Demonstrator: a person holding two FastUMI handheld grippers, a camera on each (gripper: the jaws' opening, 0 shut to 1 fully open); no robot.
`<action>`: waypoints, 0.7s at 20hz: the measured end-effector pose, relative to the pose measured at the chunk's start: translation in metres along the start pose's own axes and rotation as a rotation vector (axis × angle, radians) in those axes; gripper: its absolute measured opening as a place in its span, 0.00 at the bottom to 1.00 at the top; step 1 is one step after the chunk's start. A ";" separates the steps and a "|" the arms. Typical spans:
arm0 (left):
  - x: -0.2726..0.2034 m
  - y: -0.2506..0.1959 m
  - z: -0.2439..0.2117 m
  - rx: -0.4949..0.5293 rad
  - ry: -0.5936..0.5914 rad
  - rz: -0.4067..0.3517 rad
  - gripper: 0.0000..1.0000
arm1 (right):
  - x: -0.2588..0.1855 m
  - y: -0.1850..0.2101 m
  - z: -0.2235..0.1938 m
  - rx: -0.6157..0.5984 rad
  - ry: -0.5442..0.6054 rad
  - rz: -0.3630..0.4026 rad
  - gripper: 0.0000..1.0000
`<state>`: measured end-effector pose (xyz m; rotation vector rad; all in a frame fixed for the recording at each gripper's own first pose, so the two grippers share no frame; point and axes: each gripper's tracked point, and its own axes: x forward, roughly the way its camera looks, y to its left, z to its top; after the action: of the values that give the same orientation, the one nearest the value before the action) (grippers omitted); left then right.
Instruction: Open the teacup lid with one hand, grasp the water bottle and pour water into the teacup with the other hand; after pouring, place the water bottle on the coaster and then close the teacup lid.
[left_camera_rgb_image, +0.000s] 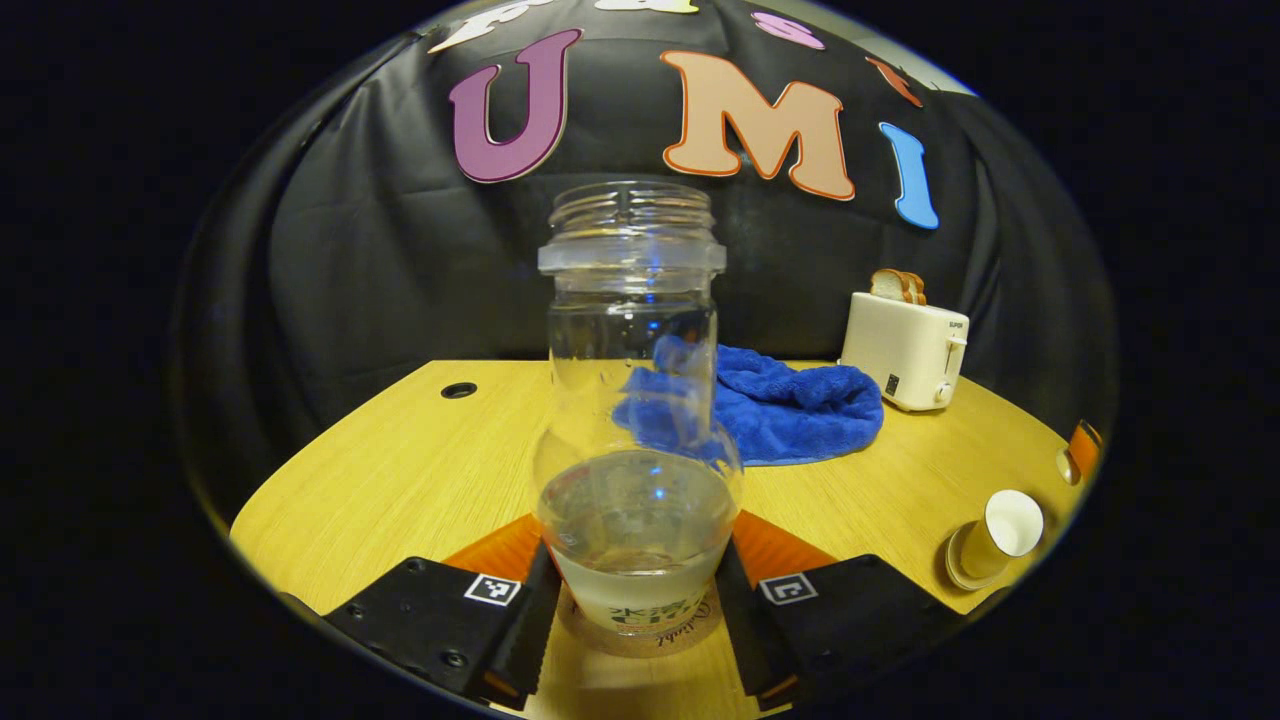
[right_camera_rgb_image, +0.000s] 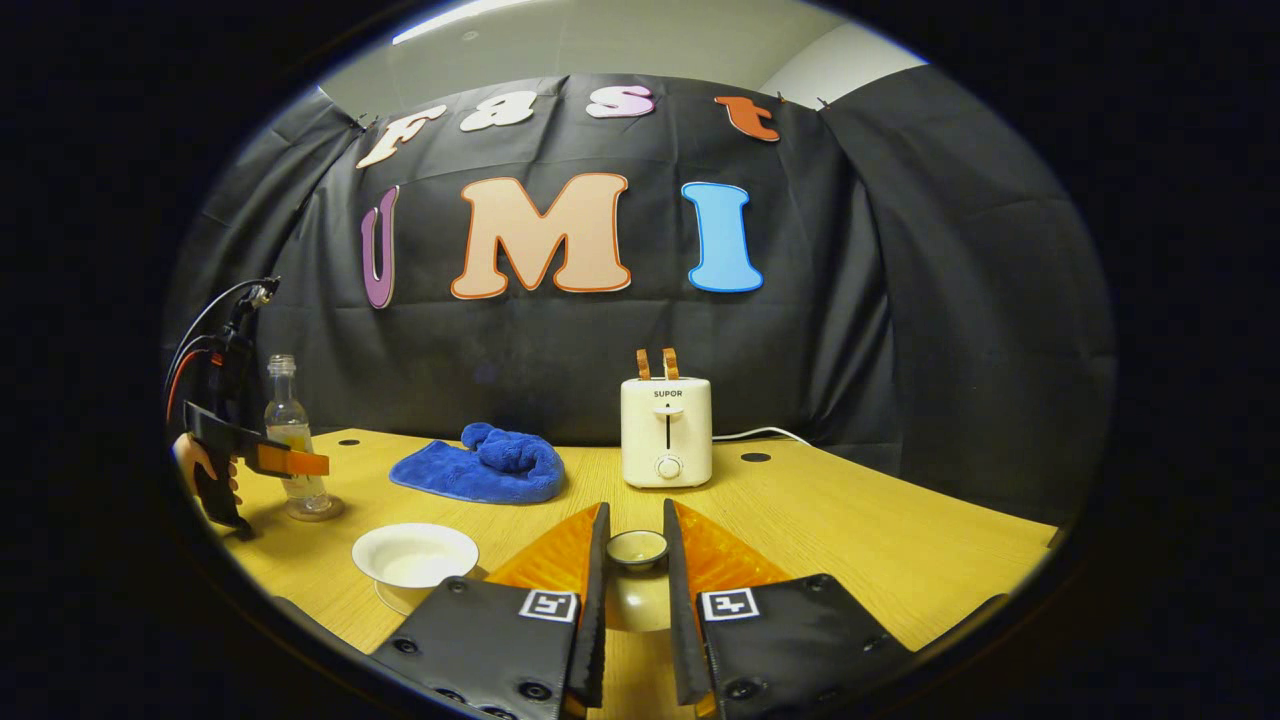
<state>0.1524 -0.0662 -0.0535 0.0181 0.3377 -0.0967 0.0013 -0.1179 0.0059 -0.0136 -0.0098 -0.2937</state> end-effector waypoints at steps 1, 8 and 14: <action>-0.001 0.001 0.001 0.000 -0.005 -0.001 0.72 | -0.001 -0.001 0.000 0.000 0.001 0.000 0.31; -0.006 0.006 0.007 -0.002 -0.040 0.018 0.84 | -0.001 0.001 0.001 0.000 0.000 0.008 0.31; -0.022 0.018 0.010 0.025 -0.114 0.058 0.96 | 0.000 0.005 0.001 0.000 0.002 0.031 0.30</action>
<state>0.1370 -0.0466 -0.0367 0.0466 0.2219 -0.0441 0.0022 -0.1131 0.0064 -0.0134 -0.0080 -0.2632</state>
